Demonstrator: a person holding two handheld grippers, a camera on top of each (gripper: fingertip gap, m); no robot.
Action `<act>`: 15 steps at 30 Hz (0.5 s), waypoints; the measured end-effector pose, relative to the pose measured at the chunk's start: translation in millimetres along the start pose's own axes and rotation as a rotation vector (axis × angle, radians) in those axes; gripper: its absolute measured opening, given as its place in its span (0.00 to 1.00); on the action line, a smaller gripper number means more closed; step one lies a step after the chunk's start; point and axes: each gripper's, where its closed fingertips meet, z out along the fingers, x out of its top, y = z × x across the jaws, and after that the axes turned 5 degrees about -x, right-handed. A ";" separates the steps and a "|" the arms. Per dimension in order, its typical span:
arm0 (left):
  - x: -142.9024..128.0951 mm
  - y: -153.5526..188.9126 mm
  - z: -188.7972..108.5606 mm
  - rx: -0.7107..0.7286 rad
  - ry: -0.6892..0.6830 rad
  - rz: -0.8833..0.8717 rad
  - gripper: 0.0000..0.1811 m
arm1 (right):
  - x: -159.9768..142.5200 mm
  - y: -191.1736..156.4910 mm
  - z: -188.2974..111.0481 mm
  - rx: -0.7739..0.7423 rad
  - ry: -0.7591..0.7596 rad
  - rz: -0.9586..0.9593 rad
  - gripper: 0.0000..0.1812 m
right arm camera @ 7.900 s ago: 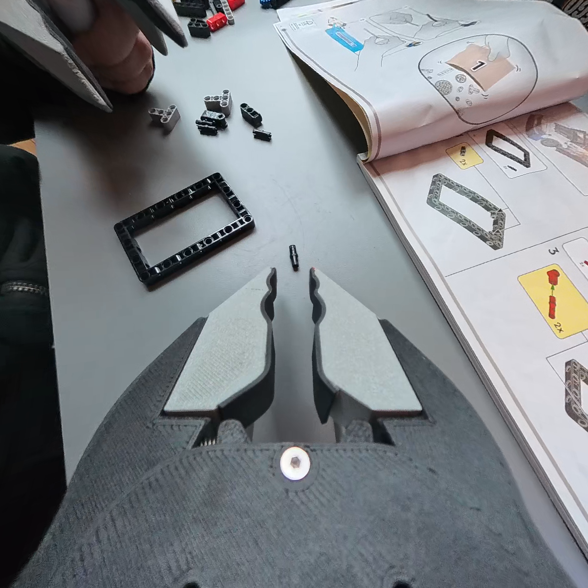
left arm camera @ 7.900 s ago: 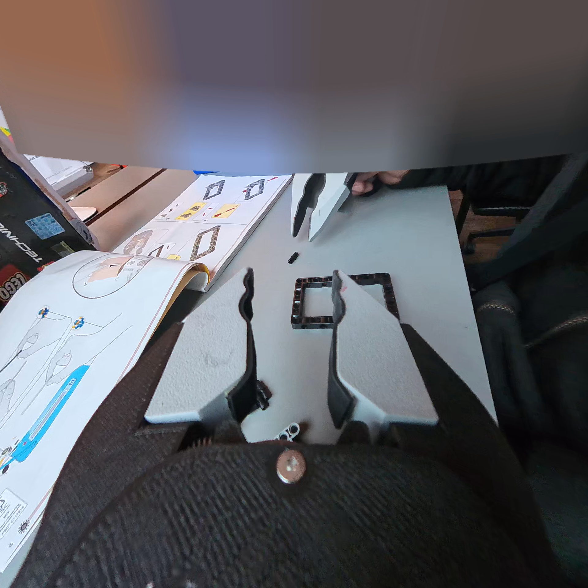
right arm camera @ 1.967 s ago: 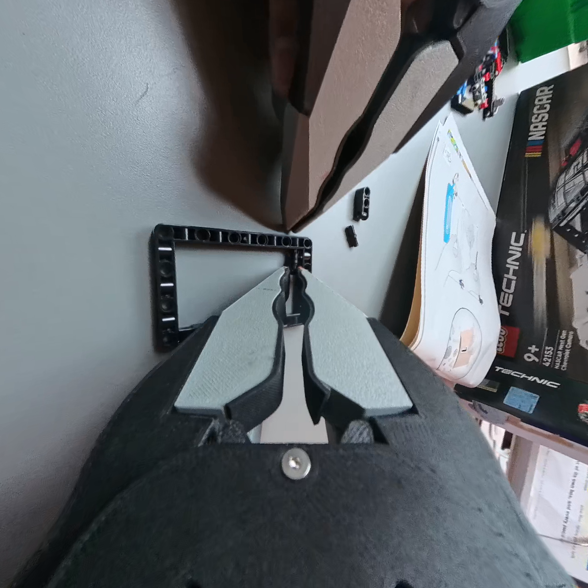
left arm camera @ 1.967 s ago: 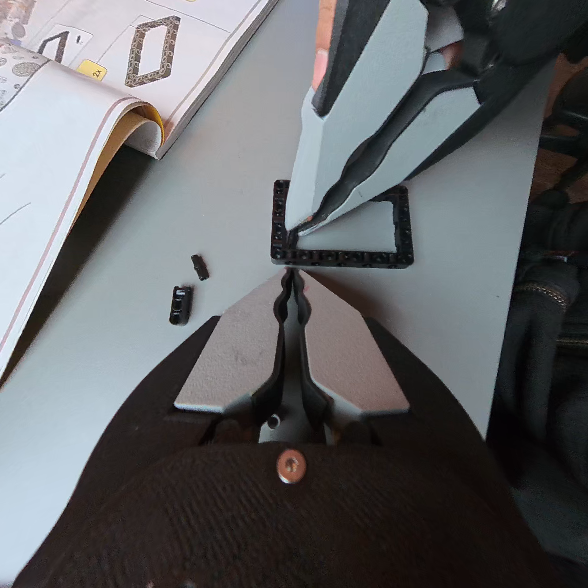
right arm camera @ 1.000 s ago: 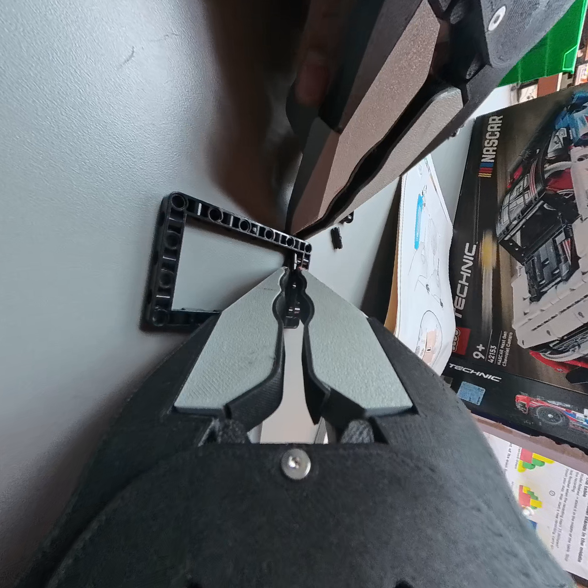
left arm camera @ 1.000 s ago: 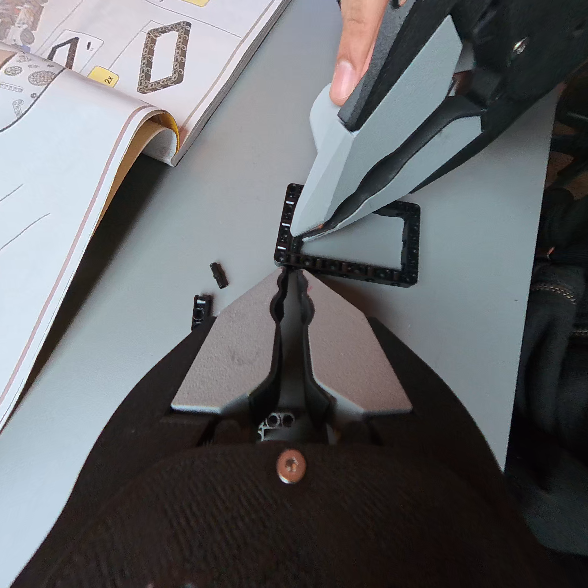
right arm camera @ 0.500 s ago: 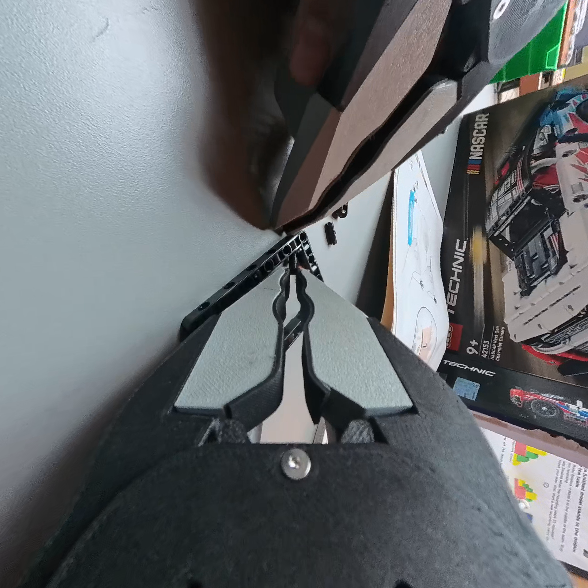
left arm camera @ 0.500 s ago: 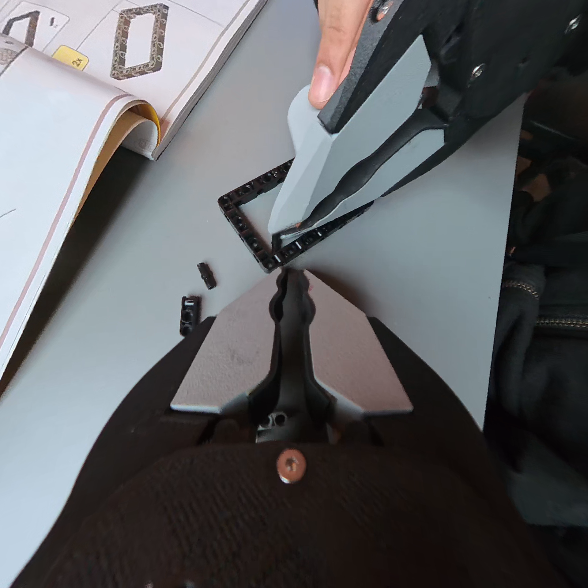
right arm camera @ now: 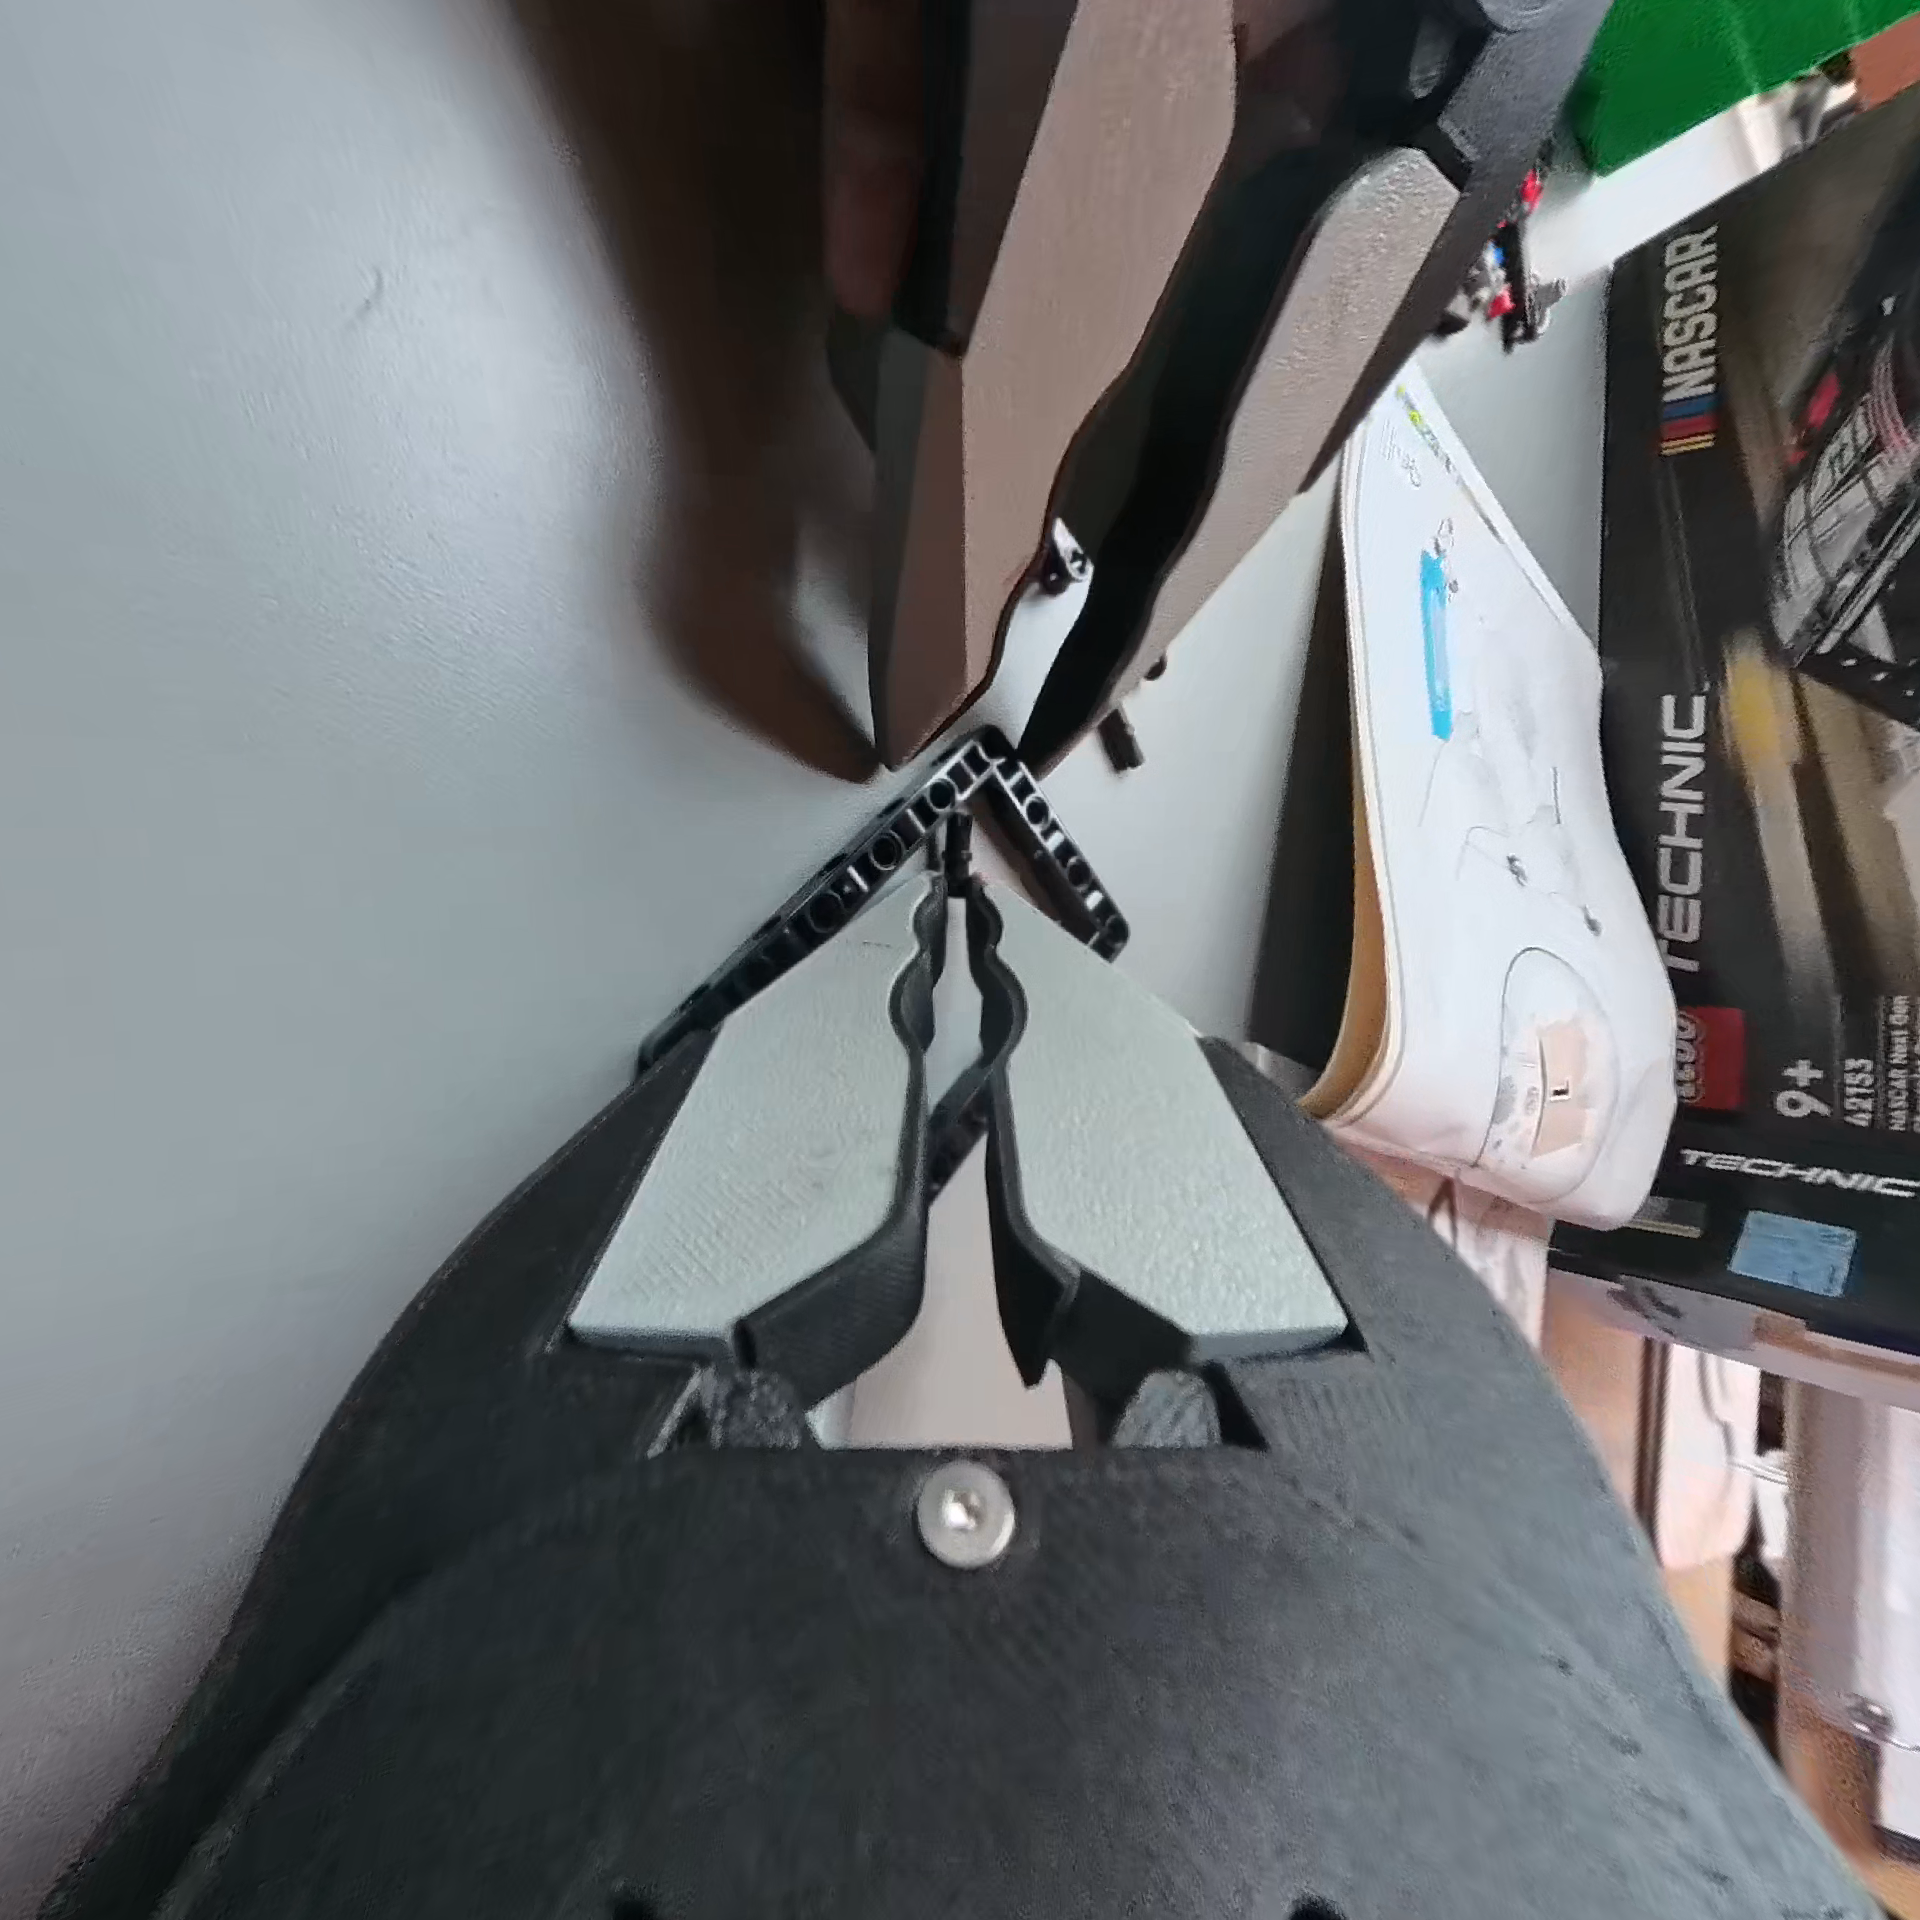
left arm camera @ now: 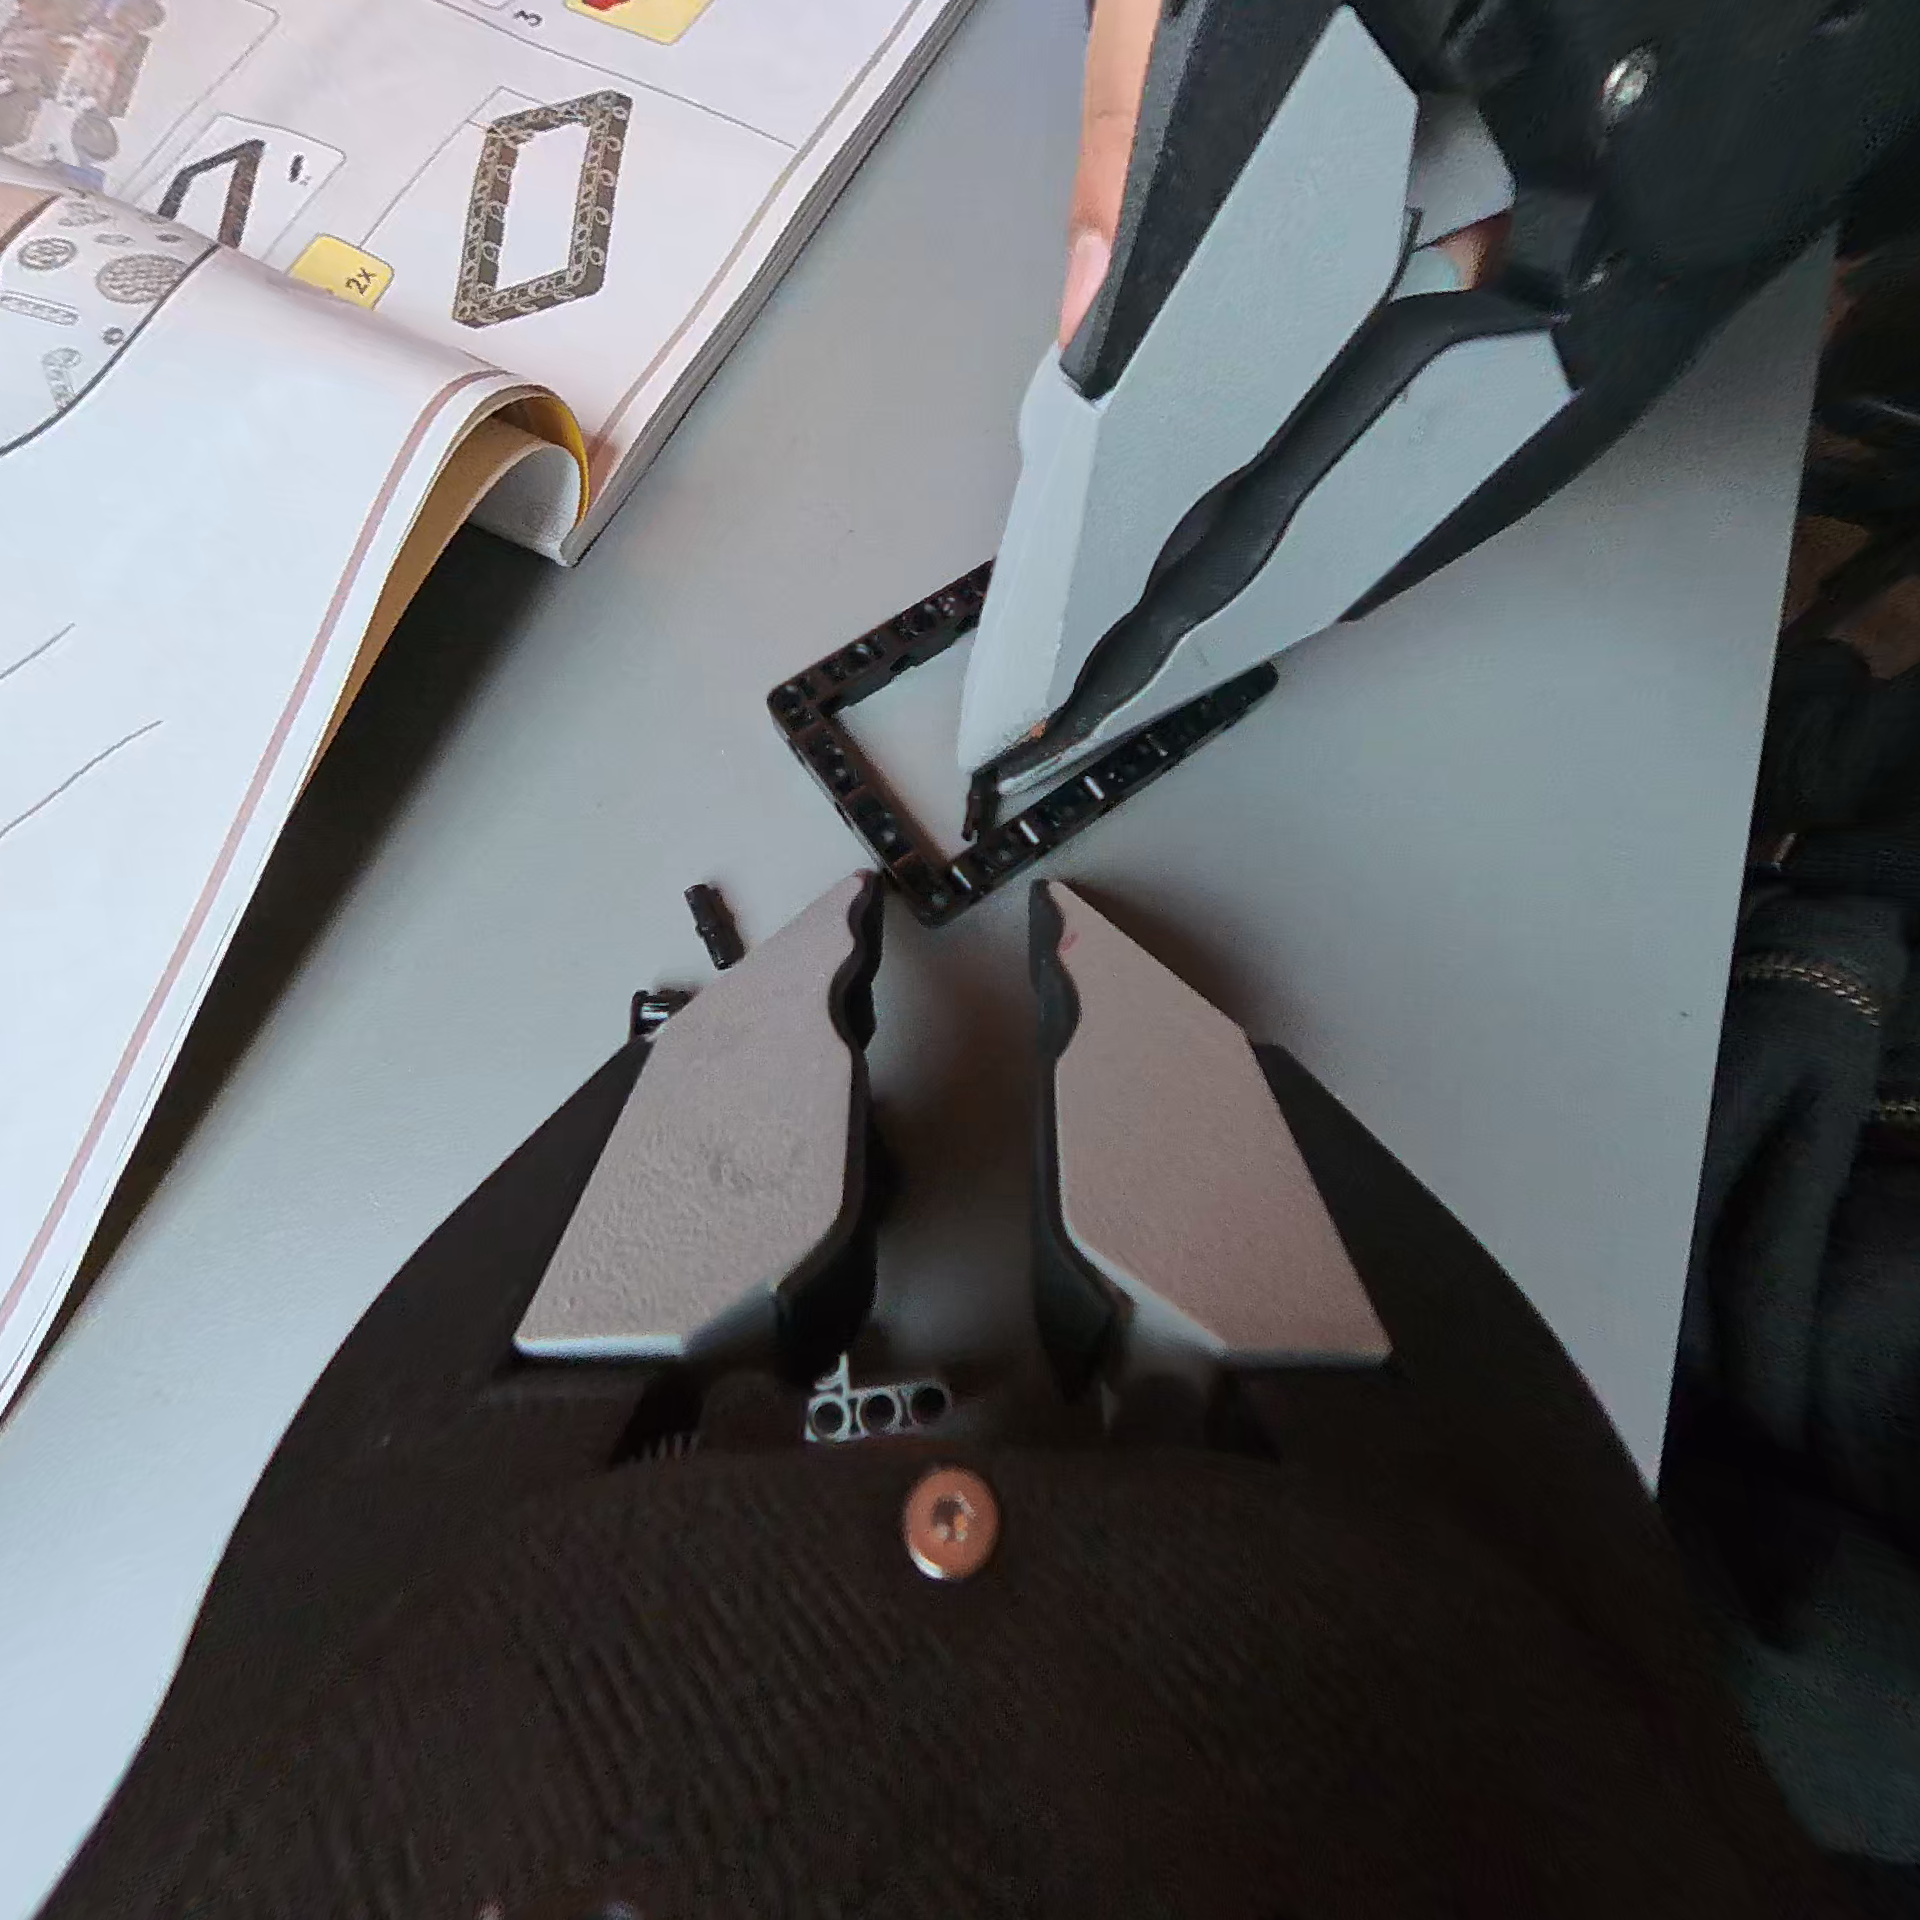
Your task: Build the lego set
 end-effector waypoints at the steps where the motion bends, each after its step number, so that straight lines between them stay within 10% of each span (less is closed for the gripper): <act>1: 0.0 0.3 0.3 -0.001 -0.002 0.006 0.14 | 0.4 0.6 -0.6 0.001 0.008 0.016 0.01; 15: 1.5 5.9 3.5 -0.012 -0.006 0.044 0.12 | -0.7 -0.5 -1.9 0.092 0.068 0.128 0.00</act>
